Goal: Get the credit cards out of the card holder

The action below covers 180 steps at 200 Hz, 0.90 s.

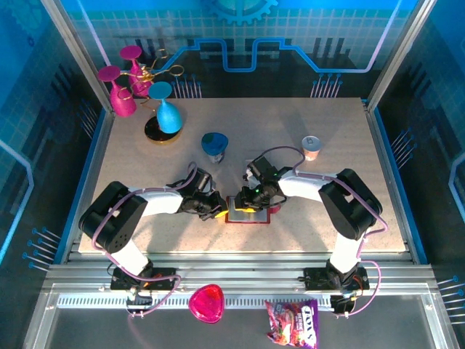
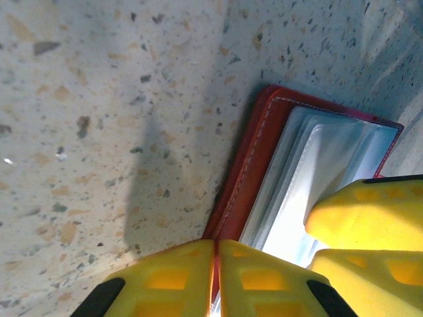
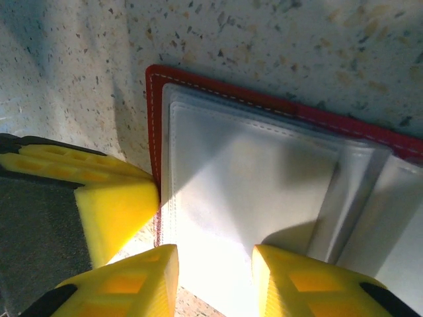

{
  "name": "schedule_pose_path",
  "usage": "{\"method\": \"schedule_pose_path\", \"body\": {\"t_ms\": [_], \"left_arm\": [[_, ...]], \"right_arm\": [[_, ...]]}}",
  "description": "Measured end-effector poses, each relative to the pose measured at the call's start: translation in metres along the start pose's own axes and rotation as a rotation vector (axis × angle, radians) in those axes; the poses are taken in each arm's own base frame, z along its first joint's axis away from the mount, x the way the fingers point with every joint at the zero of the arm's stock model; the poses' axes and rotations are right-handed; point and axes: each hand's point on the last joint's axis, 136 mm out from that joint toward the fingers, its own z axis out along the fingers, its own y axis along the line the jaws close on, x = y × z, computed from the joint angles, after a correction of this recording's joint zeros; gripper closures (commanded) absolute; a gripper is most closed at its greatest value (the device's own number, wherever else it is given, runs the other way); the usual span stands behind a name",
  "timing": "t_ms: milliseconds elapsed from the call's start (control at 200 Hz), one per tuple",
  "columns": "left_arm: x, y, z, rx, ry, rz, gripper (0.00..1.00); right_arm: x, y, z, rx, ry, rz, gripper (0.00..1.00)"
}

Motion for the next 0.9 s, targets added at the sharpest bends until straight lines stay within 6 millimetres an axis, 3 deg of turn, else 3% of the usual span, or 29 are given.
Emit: {"method": "schedule_pose_path", "body": {"t_ms": [725,900], "left_arm": [[0.003,0.0,-0.004,-0.009,0.004,-0.006,0.85],[0.0,-0.014,-0.013,0.016,-0.011,0.009,0.82]], "right_arm": [[-0.002,-0.007,-0.003,-0.104,-0.013,0.012,0.67],[-0.001,-0.007,-0.001,-0.138,-0.02,0.002,0.68]]}}
